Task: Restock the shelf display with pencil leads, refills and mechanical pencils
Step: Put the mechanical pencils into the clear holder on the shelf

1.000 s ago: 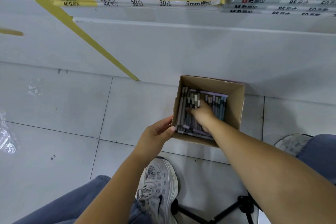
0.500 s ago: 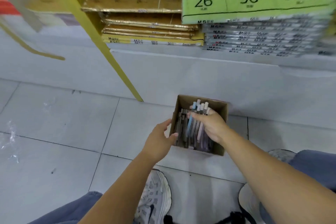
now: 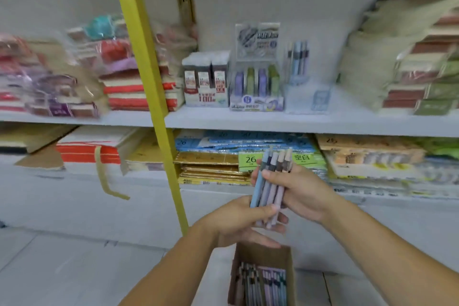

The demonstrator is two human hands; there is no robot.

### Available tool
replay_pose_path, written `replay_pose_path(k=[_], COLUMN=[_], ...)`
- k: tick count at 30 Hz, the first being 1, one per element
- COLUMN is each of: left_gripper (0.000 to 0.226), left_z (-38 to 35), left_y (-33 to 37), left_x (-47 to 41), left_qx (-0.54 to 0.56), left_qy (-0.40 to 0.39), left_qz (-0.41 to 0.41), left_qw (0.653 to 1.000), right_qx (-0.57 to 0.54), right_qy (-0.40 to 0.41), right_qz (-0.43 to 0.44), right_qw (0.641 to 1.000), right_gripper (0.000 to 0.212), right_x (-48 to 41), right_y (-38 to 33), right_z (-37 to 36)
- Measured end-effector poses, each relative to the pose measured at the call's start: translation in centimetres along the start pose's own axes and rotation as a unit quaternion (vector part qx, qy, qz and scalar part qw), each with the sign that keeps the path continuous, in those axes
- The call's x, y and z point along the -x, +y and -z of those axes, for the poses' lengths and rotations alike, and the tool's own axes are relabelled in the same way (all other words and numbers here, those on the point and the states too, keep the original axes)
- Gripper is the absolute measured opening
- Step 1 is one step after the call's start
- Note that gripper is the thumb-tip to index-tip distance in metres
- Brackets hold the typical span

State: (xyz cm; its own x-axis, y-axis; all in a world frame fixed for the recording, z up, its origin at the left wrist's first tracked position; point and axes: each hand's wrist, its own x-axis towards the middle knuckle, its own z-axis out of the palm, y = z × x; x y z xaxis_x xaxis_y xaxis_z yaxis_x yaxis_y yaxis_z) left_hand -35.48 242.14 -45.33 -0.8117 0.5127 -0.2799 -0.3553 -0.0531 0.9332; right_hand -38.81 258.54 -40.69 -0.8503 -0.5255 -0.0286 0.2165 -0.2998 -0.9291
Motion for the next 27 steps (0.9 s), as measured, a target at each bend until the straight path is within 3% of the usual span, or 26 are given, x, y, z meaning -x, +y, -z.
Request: replay_pose_path(k=[3,6,9,11,13,16,23,27], left_gripper=[0.037,0.049,0.044,0.032,0.025,0.020,0.020,0.021], left_z=[-1.6,-2.6,-3.4,-3.7,-3.8,-4.1,-3.1,-2.2], left_y=[5.1,8.8,11.4,12.8,13.9,15.1,15.7,16.4], left_x=[0.0,-0.5,-1.4,-2.2,-3.1,-4.3,-7.3,-8.3], left_qx=[-0.036,-0.036,-0.057,-0.085,-0.106,-0.111,-0.088,-0.065], left_qy=[0.019,0.046,0.063,0.071,0.081,0.084,0.126,0.177], left_qz=[-0.057,-0.113,-0.150,-0.169,-0.186,-0.211,-0.242,-0.268], left_qw=[0.998,0.992,0.985,0.979,0.974,0.968,0.958,0.945], right_qx=[0.044,0.165,0.314,0.356,0.345,0.325,0.278,0.247], right_qy=[0.000,0.028,0.116,0.144,0.159,0.145,0.093,0.215], right_qz=[0.057,0.107,0.182,0.234,0.277,0.310,0.245,0.341], right_qw=[0.997,0.980,0.924,0.893,0.882,0.881,0.924,0.881], right_gripper=[0.030,0.020,0.018,0.038,0.047,0.028,0.033,0.029], right_x=[-0.1,-0.9,-1.4,-1.6,-1.8,-2.3,-3.8,-5.8], right_y=[-5.2,-9.2,-12.3,-14.1,-15.5,-17.0,-18.8,-20.7], right_z=[-1.5,-2.3,-1.9,-0.9,0.2,1.3,3.9,5.1])
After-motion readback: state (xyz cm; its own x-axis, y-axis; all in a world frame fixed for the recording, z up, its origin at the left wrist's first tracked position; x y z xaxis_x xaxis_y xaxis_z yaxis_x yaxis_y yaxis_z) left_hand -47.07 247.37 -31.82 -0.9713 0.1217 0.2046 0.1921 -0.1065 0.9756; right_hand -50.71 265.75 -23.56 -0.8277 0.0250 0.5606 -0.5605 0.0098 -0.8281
